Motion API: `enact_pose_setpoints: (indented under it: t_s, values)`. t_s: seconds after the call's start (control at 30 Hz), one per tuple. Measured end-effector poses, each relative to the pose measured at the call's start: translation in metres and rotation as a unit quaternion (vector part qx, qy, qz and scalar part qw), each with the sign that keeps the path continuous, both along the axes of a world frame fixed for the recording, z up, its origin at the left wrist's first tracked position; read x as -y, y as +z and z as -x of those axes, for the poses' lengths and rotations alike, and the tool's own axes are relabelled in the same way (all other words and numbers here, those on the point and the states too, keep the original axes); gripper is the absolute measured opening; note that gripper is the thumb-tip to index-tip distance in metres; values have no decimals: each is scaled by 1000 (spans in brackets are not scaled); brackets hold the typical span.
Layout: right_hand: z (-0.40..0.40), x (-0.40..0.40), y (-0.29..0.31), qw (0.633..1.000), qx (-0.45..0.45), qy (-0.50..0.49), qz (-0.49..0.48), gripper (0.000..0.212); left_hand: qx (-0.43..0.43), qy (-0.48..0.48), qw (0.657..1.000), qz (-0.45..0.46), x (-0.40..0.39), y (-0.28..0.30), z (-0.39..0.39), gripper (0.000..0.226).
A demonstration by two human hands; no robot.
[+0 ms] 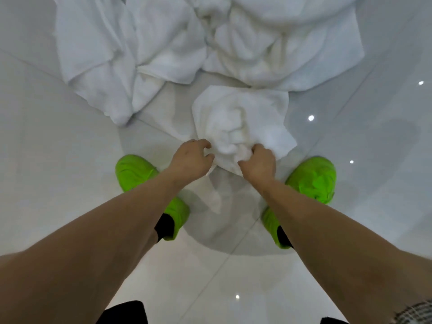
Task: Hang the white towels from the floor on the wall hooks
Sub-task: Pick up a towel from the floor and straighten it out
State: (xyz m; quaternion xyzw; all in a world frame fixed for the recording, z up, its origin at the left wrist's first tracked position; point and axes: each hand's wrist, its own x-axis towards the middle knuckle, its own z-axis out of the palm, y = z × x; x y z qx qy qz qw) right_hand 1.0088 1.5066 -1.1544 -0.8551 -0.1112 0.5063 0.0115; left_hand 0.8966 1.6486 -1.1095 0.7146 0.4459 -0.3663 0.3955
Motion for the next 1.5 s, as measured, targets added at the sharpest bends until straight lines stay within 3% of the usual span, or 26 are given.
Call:
enact_pose_setpoints:
  t_s: [0.2, 0.37, 0.63, 0.87, 0.97, 1.07, 1.17, 1.27, 1.33, 1.37, 1.5]
  values:
    - [12, 3, 1, 997, -27, -61, -30, 7, 9, -18, 1000, 6, -4, -2, -6, 40]
    - [2, -9, 82, 993, -27, -99, -54, 11, 13, -18, 1000, -8, -10, 77, -14, 38]
    - [-54, -43, 313, 984, -32, -122, -126, 19, 60, -44, 995, -61, -31, 314, -53, 39]
    - [-131, -71, 541, 969, 35, -105, -220, 13, 162, -69, 977, -119, -48, 520, -128, 42]
    - [-170, -79, 647, 962, 44, -67, -261, 6, 221, -129, 956, -140, -60, 605, -174, 47]
    - [-196, -77, 746, 952, 105, -6, -286, 16, 280, -205, 925, -153, -67, 687, -218, 59]
    - [-208, -59, 840, 936, 140, -17, -323, 11, 337, -269, 891, -143, -58, 765, -251, 62]
    - [-209, -34, 920, 913, 199, -28, -354, 19, 377, -315, 864, -111, -37, 825, -269, 57]
    - [-206, -9, 962, 894, 259, -48, -362, 20, 402, -349, 840, -102, -17, 857, -278, 39]
    - [-204, 3, 978, 888, 286, -54, -356, 20, 418, -358, 829, -101, -8, 870, -281, 29]
    - [-190, 68, 1026, 869, 390, -76, -296, 26, 477, -412, 767, -121, 44, 924, -285, 22]
